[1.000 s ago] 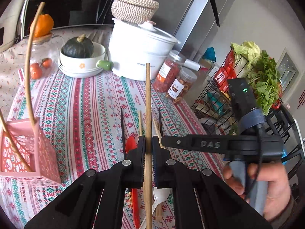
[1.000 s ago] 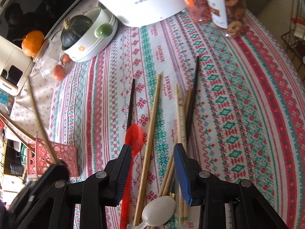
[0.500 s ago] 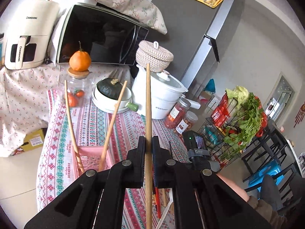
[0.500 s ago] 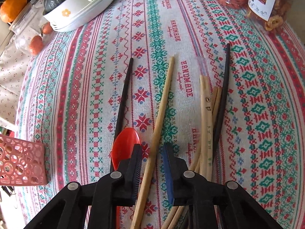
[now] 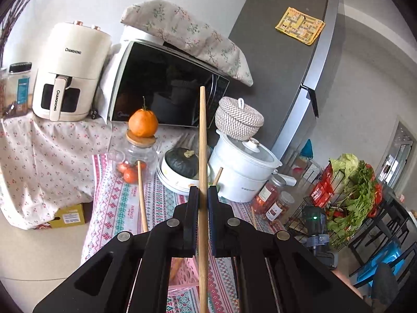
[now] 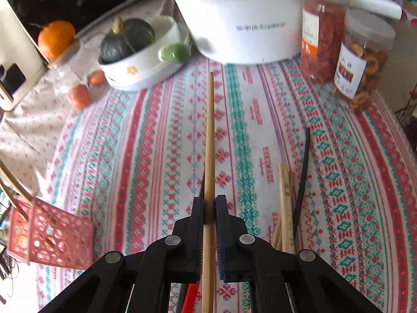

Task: Organize utensils
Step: 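Grasp a bamboo chopstick with the right tool while the left tool holds its chopstick, then lower both chopsticks into the pink basket and open both tools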

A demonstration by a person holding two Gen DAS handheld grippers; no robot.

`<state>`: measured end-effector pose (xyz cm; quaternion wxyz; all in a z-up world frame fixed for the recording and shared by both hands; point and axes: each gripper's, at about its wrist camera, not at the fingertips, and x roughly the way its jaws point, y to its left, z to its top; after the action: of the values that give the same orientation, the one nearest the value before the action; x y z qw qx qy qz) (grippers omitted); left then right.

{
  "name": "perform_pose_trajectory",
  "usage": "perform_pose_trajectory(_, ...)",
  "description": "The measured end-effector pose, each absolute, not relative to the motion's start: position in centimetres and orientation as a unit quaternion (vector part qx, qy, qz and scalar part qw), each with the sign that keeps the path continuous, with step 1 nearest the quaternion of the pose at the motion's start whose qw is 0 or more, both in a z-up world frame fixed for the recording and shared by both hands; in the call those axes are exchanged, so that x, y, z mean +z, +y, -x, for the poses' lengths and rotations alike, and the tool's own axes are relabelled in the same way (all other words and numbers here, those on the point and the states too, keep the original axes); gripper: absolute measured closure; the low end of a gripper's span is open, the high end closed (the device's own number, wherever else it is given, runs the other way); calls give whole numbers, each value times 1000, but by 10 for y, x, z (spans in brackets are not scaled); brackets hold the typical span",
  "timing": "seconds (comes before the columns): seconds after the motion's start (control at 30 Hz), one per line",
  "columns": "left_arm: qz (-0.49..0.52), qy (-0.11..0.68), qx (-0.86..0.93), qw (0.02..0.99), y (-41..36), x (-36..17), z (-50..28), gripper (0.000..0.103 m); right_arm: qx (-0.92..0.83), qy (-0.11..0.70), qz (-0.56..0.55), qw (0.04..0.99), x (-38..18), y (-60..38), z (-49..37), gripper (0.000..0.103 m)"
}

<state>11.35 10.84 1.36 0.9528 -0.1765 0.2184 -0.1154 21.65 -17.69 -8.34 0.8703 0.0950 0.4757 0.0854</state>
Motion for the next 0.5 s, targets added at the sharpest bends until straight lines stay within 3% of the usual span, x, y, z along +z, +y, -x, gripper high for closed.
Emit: perform_pose_trajectory(0.5, 136, 133, -46, 981, 112, 1, -125, 96, 161, 224, -179, 944, 16, -173, -159, 96)
